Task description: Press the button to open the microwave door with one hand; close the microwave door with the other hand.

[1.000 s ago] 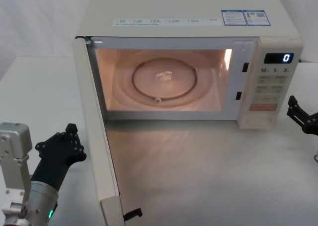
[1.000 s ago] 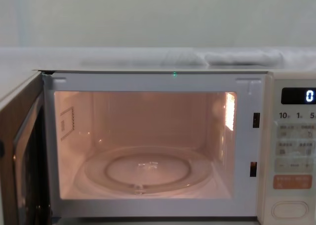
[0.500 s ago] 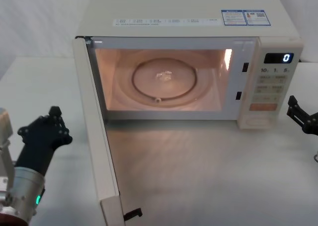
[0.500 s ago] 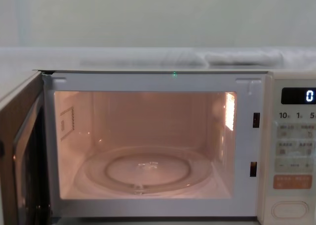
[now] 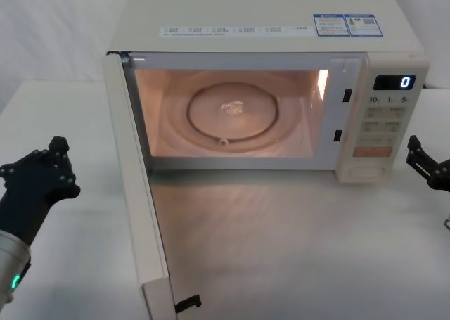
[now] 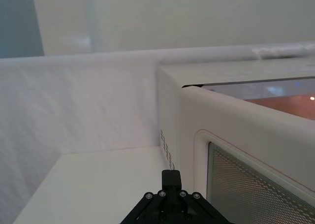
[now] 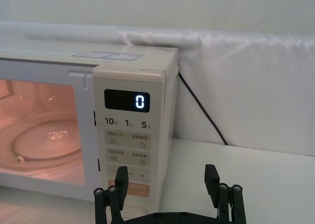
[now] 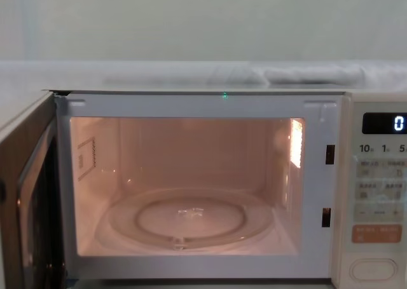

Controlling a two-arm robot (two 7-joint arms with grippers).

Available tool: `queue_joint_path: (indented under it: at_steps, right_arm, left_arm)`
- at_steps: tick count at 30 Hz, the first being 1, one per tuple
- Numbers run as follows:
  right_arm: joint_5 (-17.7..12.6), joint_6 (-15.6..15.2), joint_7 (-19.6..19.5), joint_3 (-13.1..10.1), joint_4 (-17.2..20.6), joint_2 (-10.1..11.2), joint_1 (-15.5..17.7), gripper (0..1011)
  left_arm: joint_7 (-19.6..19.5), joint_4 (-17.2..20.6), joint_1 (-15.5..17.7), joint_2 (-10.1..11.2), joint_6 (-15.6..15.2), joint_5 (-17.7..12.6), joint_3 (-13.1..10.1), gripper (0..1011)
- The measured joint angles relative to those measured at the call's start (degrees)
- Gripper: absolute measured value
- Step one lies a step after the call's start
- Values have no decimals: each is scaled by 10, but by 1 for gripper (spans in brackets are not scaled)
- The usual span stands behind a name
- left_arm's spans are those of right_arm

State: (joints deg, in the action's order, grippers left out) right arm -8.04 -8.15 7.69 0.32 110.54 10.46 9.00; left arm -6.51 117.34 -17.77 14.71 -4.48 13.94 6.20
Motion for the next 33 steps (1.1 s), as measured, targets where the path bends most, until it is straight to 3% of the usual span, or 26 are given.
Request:
queue_joint_path:
  at_steps: [5,10,19,33]
  right_arm:
    - [0,0,0,0,0,0,0,1002]
    - [0,0,0,0,0,0,0,1002]
    - [0,0,0,0,0,0,0,1002]
    - [0,0,0,0,0,0,0,1002]
  left_arm:
    - [-39,20,-16,13,-1,30,17,0]
    - [-70,33,-22,26,4,61,15,0]
    - [-83,46,-10,45,-1,70,-30,0]
    - [-105,14,52,72,-25,64,-123,0]
